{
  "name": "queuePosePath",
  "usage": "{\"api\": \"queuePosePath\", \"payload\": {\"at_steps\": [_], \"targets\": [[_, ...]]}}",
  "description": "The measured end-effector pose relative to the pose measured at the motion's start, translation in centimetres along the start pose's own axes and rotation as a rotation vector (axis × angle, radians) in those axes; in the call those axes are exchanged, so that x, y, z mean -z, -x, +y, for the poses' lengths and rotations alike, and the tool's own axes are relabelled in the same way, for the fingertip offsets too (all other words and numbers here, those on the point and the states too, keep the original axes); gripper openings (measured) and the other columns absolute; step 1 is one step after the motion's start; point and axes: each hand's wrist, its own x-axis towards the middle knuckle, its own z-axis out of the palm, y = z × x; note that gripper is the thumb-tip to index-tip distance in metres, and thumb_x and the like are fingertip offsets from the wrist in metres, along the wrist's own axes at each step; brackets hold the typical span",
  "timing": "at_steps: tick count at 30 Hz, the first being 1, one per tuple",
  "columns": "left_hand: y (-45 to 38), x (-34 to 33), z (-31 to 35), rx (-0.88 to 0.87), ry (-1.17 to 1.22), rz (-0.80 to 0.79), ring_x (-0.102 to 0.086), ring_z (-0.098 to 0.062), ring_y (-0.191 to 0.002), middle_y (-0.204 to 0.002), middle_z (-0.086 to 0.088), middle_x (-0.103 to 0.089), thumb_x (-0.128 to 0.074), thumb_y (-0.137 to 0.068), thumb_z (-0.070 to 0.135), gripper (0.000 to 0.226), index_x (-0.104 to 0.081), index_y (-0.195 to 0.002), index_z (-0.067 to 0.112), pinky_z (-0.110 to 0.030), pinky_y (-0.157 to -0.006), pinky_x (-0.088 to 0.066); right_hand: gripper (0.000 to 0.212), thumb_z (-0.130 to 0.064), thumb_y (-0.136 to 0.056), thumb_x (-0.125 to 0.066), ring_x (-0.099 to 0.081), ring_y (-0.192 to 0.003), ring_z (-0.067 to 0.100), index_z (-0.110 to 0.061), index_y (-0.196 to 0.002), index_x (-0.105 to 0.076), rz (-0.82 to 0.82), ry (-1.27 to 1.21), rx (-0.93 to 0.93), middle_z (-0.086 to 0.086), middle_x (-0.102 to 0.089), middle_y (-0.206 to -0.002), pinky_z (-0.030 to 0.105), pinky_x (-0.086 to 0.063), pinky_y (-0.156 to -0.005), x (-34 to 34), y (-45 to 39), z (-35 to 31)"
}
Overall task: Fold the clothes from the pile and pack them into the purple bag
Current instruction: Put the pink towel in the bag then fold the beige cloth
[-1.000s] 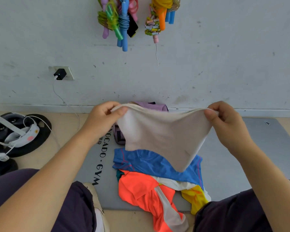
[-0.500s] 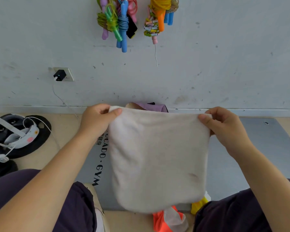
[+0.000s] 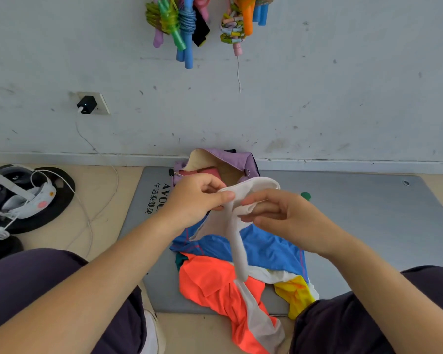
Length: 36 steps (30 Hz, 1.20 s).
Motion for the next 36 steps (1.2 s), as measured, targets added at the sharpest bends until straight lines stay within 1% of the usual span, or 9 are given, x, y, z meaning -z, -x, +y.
{"api": "queuePosePath", "payload": {"at_steps": [4,7,11,18,23,28,31,33,36], "targets": [[0.7,-0.5,0.5,0.054,0.17,-0.138,-0.072,-0.011,-0.073,-0.079,-0.005,-0.075,-0.07,-0.087,0.007,0.005,-0.072,-0.091,0.007,-0.015,-0.065,-0.054,0.009,-0.007,-0.092,-0.064,-0.071,-0.07,0.009,-0.013,-0.096,-0.068,0.176,0.069,0.047,0.0,-0.075,-0.073,0.012,-0.049,-0.069,-0.8,0.1,-0.2],[1.0,-0.7,0.6,0.057,0.249,-0.209,-0.072,-0.013,-0.077,-0.079,-0.004,-0.075,-0.066,-0.09,0.005,0.009,-0.074,-0.09,0.007,-0.02,-0.071,-0.057,0.003,-0.016,-0.086,-0.072,-0.057,-0.051,0.005,-0.019,-0.088,-0.073,0.32,0.253,0.123,-0.006,-0.065,-0.06,0.01,-0.04,-0.056,-0.9,0.1,-0.1],[1.4,-0.7,0.9,0.058,0.313,-0.282,-0.072,-0.009,-0.084,-0.088,-0.001,-0.077,-0.06,-0.093,0.008,0.028,-0.081,-0.08,0.021,-0.018,-0.074,-0.056,0.006,-0.016,-0.079,-0.079,-0.05,-0.072,0.006,-0.016,-0.085,-0.077,0.45,0.461,0.329,-0.008,-0.051,-0.079,0.012,-0.038,-0.067,-0.9,0.3,-0.6],[1.8,-1.3,1.0,0.045,0.328,-0.274,-0.072,-0.01,-0.091,-0.097,0.0,-0.077,-0.06,-0.093,0.013,0.026,-0.081,-0.085,0.026,-0.019,-0.077,-0.056,0.009,-0.017,-0.079,-0.079,-0.05,-0.084,0.022,-0.01,-0.082,-0.075,0.497,0.6,0.461,0.0,-0.061,-0.083,0.026,-0.04,-0.078,-1.3,0.6,-1.1],[1.7,-1.4,0.8,0.028,0.342,-0.285,-0.07,-0.017,-0.093,-0.098,-0.007,-0.076,-0.068,-0.086,0.027,0.013,-0.081,-0.089,0.024,-0.04,-0.096,-0.052,0.012,-0.014,-0.076,-0.081,-0.048,-0.089,0.021,-0.007,-0.079,-0.072,0.582,0.578,0.404,-0.002,-0.053,-0.091,0.017,-0.037,-0.08,-1.3,0.5,-1.1],[1.8,-1.4,0.6,-0.106,0.219,-0.236,-0.069,-0.001,-0.087,-0.09,0.007,-0.077,-0.079,-0.065,0.034,0.018,-0.08,-0.083,0.032,-0.012,-0.075,-0.05,0.017,-0.022,-0.079,-0.079,-0.051,-0.092,0.024,-0.006,-0.078,-0.071,0.584,0.618,0.414,0.005,-0.058,-0.094,0.024,-0.04,-0.08,-1.2,0.6,-1.3],[1.5,-0.8,0.6,-0.11,0.224,-0.197,-0.07,-0.003,-0.084,-0.087,0.005,-0.076,-0.078,-0.063,0.029,0.018,-0.079,-0.081,0.026,-0.013,-0.073,-0.051,0.031,-0.047,-0.075,-0.072,-0.044,-0.115,0.021,-0.019,-0.087,-0.073,0.404,0.659,0.266,0.001,-0.054,-0.115,0.034,-0.04,-0.094,0.8,0.9,-1.2],[1.3,0.0,0.8,-0.111,0.273,-0.205,-0.07,-0.004,-0.081,-0.084,0.005,-0.076,-0.077,-0.065,0.025,0.015,-0.079,-0.079,0.025,-0.014,-0.072,-0.052,0.033,-0.049,-0.074,-0.072,-0.035,-0.128,0.019,-0.026,-0.099,-0.071,0.318,0.777,0.08,-0.001,-0.048,-0.128,0.044,-0.036,-0.103,2.9,1.2,-0.7],[0.8,1.4,1.0,-0.149,0.211,-0.146,-0.068,-0.003,-0.081,-0.085,0.007,-0.076,-0.077,-0.07,0.022,0.009,-0.078,-0.078,0.026,-0.017,-0.073,-0.053,0.02,-0.037,-0.085,-0.069,-0.046,-0.12,0.015,-0.028,-0.102,-0.069,0.299,0.785,0.005,-0.007,-0.052,-0.122,0.024,-0.038,-0.099,5.4,1.4,-0.2]]}}
